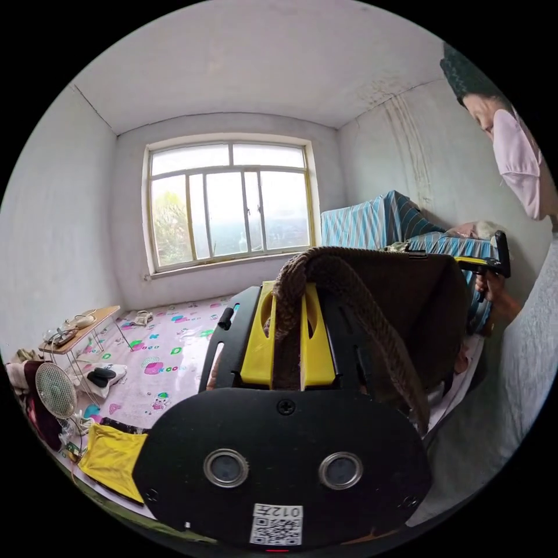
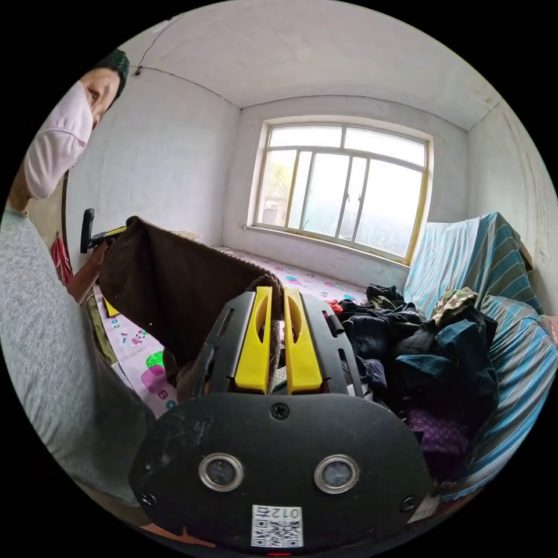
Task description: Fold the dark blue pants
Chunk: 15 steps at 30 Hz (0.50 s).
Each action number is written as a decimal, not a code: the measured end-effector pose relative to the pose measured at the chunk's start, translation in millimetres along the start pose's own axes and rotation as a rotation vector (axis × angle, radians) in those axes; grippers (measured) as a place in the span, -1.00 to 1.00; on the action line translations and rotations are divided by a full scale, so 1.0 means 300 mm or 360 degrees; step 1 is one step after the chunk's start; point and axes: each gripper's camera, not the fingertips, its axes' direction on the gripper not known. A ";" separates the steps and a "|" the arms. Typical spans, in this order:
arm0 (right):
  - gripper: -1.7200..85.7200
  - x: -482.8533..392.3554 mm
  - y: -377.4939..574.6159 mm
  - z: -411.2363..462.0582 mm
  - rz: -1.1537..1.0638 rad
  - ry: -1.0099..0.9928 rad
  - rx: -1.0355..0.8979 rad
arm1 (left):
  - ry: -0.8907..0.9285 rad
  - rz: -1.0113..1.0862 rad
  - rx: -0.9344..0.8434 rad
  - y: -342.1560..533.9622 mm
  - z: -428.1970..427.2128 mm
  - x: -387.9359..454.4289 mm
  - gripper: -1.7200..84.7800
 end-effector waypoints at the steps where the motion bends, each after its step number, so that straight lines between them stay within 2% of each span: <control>1: -0.90 -0.075 -0.003 -0.032 -0.0011 0.0025 0.0018 | 0.0027 -0.0022 0.0038 0.001 -0.052 -0.055 -0.88; 5: -0.90 -0.261 0.022 -0.102 -0.0031 0.0063 0.0077 | 0.0125 -0.0132 0.0151 -0.004 -0.197 -0.245 -0.88; 9: -0.90 -0.348 0.146 -0.095 -0.0026 0.0053 0.0007 | 0.0188 -0.0145 0.0130 -0.016 -0.244 -0.362 -0.89; 12: -0.89 -0.286 0.293 0.016 0.0022 -0.0016 -0.0122 | 0.0236 -0.0197 -0.0049 -0.014 -0.173 -0.435 -0.89; 15: -0.89 -0.145 0.475 0.268 0.0070 -0.0113 -0.0316 | 0.0206 -0.0220 -0.0299 -0.003 0.001 -0.501 -0.89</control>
